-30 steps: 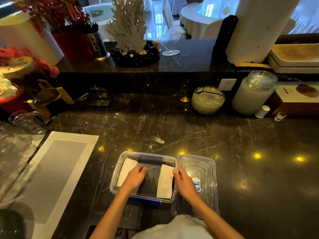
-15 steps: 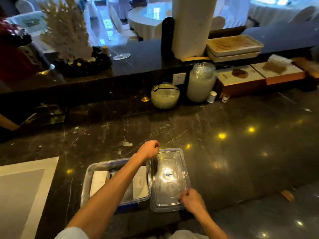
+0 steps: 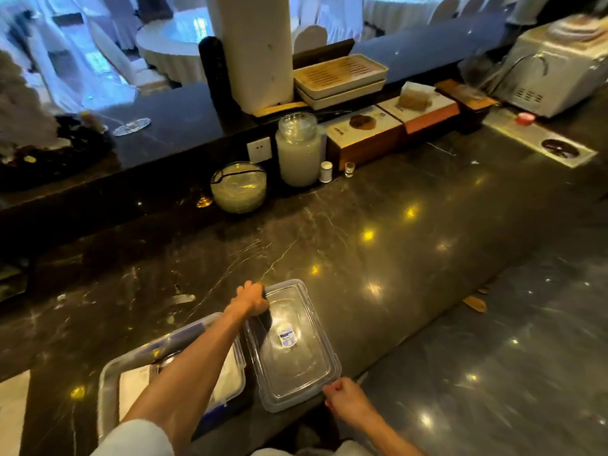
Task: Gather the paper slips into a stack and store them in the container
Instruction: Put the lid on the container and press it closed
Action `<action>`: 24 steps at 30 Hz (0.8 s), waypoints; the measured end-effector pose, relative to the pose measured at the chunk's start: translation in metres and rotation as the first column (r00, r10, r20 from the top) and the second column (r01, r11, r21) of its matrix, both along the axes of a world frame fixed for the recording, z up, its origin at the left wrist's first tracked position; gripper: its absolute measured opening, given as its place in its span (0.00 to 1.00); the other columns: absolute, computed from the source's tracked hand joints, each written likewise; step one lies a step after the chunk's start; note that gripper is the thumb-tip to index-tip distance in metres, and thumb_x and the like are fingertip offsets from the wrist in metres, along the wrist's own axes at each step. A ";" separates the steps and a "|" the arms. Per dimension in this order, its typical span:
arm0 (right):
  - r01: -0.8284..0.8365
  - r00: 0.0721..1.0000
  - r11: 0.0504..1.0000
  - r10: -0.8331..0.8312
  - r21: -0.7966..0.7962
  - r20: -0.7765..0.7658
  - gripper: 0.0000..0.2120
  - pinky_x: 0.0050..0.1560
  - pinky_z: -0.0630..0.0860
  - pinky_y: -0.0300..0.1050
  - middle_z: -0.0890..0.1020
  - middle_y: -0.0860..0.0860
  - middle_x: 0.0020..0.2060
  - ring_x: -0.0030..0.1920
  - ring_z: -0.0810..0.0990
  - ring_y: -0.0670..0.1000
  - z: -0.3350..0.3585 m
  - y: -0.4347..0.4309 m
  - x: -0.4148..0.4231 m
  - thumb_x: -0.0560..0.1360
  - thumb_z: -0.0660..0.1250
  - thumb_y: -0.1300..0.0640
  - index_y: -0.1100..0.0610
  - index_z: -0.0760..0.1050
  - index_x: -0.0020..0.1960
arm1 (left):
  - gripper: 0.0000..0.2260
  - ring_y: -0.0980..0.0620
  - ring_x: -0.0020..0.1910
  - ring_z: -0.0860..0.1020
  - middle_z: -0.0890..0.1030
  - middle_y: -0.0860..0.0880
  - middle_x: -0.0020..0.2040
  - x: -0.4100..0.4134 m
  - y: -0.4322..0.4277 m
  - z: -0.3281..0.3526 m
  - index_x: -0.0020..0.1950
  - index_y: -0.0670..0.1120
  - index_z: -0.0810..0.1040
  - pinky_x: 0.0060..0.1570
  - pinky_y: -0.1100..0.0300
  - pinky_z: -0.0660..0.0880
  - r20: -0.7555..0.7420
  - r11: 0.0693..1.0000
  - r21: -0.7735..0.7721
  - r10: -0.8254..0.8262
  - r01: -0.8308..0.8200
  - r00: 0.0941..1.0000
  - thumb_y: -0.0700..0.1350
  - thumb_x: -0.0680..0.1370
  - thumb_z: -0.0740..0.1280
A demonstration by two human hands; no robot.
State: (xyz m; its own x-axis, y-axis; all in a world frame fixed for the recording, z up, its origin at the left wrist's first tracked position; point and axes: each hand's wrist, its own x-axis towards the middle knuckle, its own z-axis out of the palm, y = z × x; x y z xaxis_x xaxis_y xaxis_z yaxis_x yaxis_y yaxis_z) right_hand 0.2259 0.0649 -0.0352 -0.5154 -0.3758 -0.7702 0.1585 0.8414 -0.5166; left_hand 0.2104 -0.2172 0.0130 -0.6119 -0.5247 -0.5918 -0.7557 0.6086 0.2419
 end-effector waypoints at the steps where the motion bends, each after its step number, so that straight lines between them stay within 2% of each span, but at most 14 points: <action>1: 0.041 0.999 0.999 -0.041 -0.014 -0.018 0.18 0.34 0.67 0.39 0.76 0.45 0.27 0.33 0.73 0.45 0.001 0.002 -0.002 0.79 0.63 0.53 0.51 0.69 0.31 | 0.19 0.39 0.68 0.67 0.68 0.40 0.68 -0.003 0.005 0.003 0.67 0.44 0.71 0.68 0.41 0.67 -0.026 1.000 -0.025 0.004 -0.004 1.000 0.48 0.77 0.66; 3: 0.163 0.986 0.980 -0.165 -0.111 -0.004 0.11 0.37 0.68 0.37 0.79 0.43 0.31 0.39 0.74 0.48 0.002 0.005 -0.007 0.80 0.63 0.54 0.52 0.74 0.38 | 0.21 0.40 0.68 0.67 0.68 0.41 0.68 -0.010 0.014 0.012 0.67 0.45 0.69 0.67 0.42 0.67 -0.080 0.997 -0.072 -0.005 -0.001 0.997 0.51 0.77 0.67; 4: 0.264 0.964 0.951 -0.263 -0.161 0.029 0.07 0.38 0.69 0.39 0.80 0.47 0.35 0.42 0.76 0.50 0.003 0.006 -0.010 0.79 0.63 0.56 0.57 0.77 0.45 | 0.22 0.40 0.68 0.66 0.69 0.41 0.67 -0.013 0.019 0.018 0.67 0.46 0.69 0.66 0.43 0.67 -0.105 0.996 -0.087 -0.019 0.010 0.994 0.52 0.76 0.68; 5: 0.370 0.929 0.912 -0.365 -0.177 0.063 0.07 0.36 0.70 0.41 0.80 0.53 0.38 0.42 0.77 0.53 0.004 0.006 -0.014 0.79 0.64 0.57 0.61 0.77 0.51 | 0.23 0.40 0.67 0.67 0.69 0.42 0.67 -0.015 0.022 0.024 0.67 0.47 0.69 0.65 0.44 0.67 -0.132 0.995 -0.093 -0.037 0.025 0.990 0.54 0.76 0.68; 6: 0.461 0.887 0.870 -0.450 -0.178 0.100 0.09 0.34 0.70 0.42 0.78 0.56 0.37 0.39 0.78 0.55 0.006 0.008 -0.019 0.79 0.65 0.57 0.63 0.76 0.53 | 0.23 0.41 0.67 0.67 0.69 0.42 0.66 -0.016 0.024 0.031 0.67 0.48 0.70 0.65 0.45 0.66 -0.167 0.995 -0.092 -0.058 0.043 0.984 0.55 0.75 0.68; 8: 0.556 0.830 0.810 -0.533 -0.183 0.163 0.13 0.31 0.70 0.44 0.74 0.57 0.32 0.32 0.74 0.54 0.011 0.010 -0.033 0.80 0.64 0.55 0.66 0.74 0.53 | 0.23 0.42 0.66 0.66 0.69 0.43 0.65 -0.012 0.024 0.046 0.69 0.51 0.70 0.66 0.47 0.67 -0.270 0.996 -0.071 -0.078 0.061 0.960 0.55 0.76 0.68; 10: 0.605 0.796 0.760 -0.566 -0.236 0.215 0.15 0.35 0.71 0.45 0.74 0.57 0.36 0.33 0.73 0.52 0.018 0.006 -0.048 0.80 0.63 0.53 0.64 0.72 0.58 | 0.23 0.44 0.65 0.66 0.68 0.44 0.62 -0.001 0.019 0.062 0.70 0.51 0.70 0.66 0.48 0.67 -0.391 1.000 -0.009 -0.015 0.013 0.920 0.54 0.76 0.69; 12: 0.636 0.772 0.699 -0.586 -0.329 0.246 0.14 0.43 0.75 0.47 0.77 0.56 0.48 0.45 0.78 0.53 0.025 -0.006 -0.059 0.80 0.64 0.52 0.56 0.68 0.63 | 0.21 0.45 0.63 0.67 0.68 0.45 0.60 0.018 0.009 0.076 0.69 0.50 0.72 0.66 0.49 0.69 -0.460 0.998 -0.009 0.054 -0.065 0.886 0.53 0.77 0.68; 14: 0.605 0.795 0.693 -0.553 -0.393 0.248 0.16 0.45 0.78 0.47 0.78 0.54 0.55 0.54 0.80 0.54 0.035 -0.029 -0.061 0.79 0.65 0.53 0.49 0.66 0.65 | 0.17 0.45 0.60 0.69 0.69 0.45 0.57 0.046 -0.005 0.084 0.65 0.48 0.76 0.64 0.49 0.70 -0.459 0.985 -0.090 0.088 -0.145 0.884 0.52 0.78 0.65; 16: 0.519 0.853 0.732 -0.472 -0.441 0.220 0.16 0.41 0.78 0.45 0.80 0.54 0.53 0.51 0.81 0.53 0.043 -0.061 -0.055 0.79 0.65 0.55 0.49 0.67 0.66 | 0.15 0.42 0.59 0.71 0.70 0.42 0.57 0.082 -0.021 0.087 0.61 0.45 0.78 0.63 0.48 0.70 -0.447 0.954 -0.142 0.175 -0.263 0.877 0.51 0.79 0.63; 19: 0.331 0.942 0.808 -0.317 -0.487 0.113 0.16 0.39 0.78 0.45 0.82 0.52 0.47 0.45 0.82 0.52 0.053 -0.109 -0.035 0.79 0.66 0.56 0.53 0.70 0.66 | 0.16 0.38 0.59 0.74 0.71 0.38 0.59 0.151 -0.044 0.087 0.60 0.42 0.79 0.63 0.48 0.71 -0.426 0.878 -0.123 0.374 -0.462 0.824 0.51 0.79 0.64; 22: 0.175 0.984 0.839 -0.170 -0.514 0.058 0.18 0.47 0.81 0.57 0.84 0.59 0.49 0.47 0.83 0.57 0.057 -0.150 -0.002 0.77 0.68 0.57 0.56 0.72 0.66 | 0.16 0.36 0.59 0.76 0.74 0.36 0.59 0.231 -0.058 0.080 0.59 0.39 0.79 0.60 0.51 0.72 -0.356 0.793 -0.062 0.550 -0.606 0.756 0.50 0.79 0.64; 24: 0.078 0.997 0.840 -0.073 -0.537 0.032 0.18 0.52 0.81 0.60 0.83 0.62 0.52 0.49 0.83 0.59 0.059 -0.171 0.020 0.77 0.68 0.58 0.56 0.72 0.66 | 0.16 0.36 0.58 0.77 0.78 0.35 0.56 0.277 -0.057 0.072 0.57 0.38 0.80 0.56 0.50 0.74 -0.325 0.732 -0.001 0.644 -0.682 0.692 0.49 0.79 0.65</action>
